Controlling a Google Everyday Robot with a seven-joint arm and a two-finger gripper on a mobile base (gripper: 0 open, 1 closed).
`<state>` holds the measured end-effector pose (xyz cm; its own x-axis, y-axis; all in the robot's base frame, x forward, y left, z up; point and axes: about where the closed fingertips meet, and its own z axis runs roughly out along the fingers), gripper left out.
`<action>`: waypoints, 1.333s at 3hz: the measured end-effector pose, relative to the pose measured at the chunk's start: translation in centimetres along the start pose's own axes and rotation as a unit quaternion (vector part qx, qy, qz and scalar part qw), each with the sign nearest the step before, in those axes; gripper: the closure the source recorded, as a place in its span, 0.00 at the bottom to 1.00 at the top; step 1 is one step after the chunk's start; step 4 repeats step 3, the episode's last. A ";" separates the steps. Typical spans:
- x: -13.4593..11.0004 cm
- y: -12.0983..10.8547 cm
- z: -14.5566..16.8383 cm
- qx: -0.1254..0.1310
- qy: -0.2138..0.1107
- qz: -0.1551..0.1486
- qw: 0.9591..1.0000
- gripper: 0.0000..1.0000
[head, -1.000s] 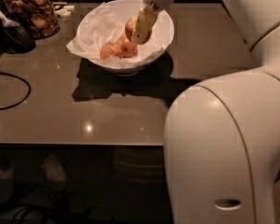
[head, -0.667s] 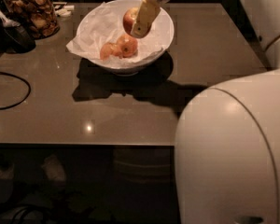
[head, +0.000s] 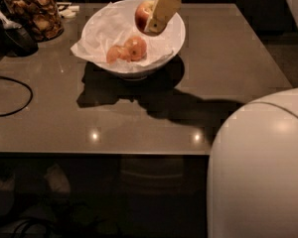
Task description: Pick apple from white bowl
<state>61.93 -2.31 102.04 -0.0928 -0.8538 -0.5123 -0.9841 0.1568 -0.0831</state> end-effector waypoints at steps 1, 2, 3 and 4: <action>1.3 1.6 -0.6 -0.001 -0.004 0.012 1.000 1.00; 4.9 5.6 0.5 -0.022 -0.001 0.044 0.999 1.00; 5.3 5.9 1.1 -0.028 0.003 0.048 0.998 1.00; 5.3 5.9 1.1 -0.028 0.003 0.048 0.998 1.00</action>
Offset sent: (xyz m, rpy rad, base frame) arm -0.0759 -0.0410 -0.0426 0.0096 0.1293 -0.0621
